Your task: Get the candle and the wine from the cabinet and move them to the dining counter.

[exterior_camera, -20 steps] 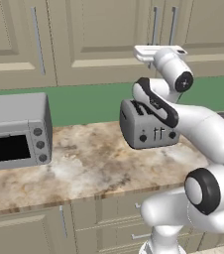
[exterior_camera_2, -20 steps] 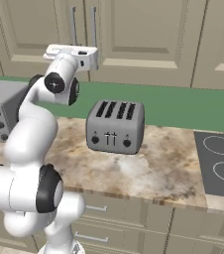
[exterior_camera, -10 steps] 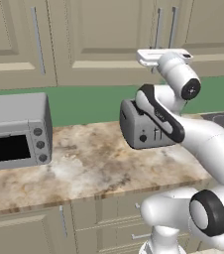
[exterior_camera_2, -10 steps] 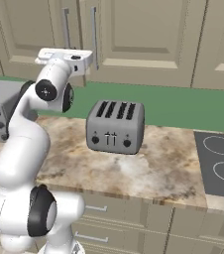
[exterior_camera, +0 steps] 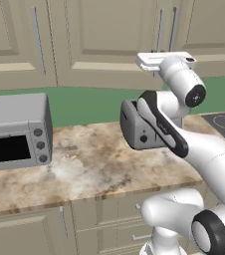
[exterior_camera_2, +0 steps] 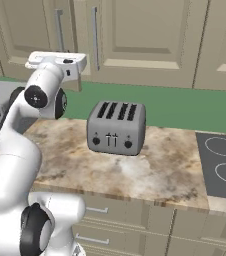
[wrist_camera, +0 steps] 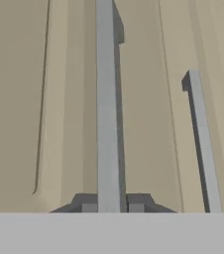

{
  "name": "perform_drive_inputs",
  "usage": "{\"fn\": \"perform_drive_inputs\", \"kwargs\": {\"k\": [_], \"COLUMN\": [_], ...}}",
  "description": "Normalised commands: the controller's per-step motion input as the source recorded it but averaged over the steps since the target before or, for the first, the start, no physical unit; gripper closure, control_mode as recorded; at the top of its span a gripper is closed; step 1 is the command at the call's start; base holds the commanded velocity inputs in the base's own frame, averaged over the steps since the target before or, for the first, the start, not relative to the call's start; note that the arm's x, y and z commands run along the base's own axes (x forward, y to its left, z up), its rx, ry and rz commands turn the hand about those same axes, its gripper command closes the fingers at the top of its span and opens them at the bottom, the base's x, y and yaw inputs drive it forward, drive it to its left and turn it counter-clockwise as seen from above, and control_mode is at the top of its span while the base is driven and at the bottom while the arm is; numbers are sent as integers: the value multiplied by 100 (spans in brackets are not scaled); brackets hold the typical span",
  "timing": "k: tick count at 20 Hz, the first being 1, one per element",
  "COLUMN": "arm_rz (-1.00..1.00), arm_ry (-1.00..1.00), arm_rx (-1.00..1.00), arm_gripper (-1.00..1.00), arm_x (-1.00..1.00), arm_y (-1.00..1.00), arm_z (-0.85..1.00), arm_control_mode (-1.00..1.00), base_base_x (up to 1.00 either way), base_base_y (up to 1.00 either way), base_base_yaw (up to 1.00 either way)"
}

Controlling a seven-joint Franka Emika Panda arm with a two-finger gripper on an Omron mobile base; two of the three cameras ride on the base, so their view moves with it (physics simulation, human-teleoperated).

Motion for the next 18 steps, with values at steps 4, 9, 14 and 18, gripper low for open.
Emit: {"fn": "perform_drive_inputs", "kwargs": {"k": [4,9,14,18], "arm_rz": [1,1,2,2], "arm_ry": [0,0,0,2], "arm_rx": [0,0,0,0], "arm_gripper": [100,100,100,100], "arm_x": [-38,-42,-32,-26], "arm_y": [16,17,16,17], "arm_z": [0,0,0,0], "arm_control_mode": [-100,-100,-100,-100], "base_base_x": [0,0,0,0], "base_base_y": [0,0,0,0], "base_base_yaw": [0,0,0,0]}}
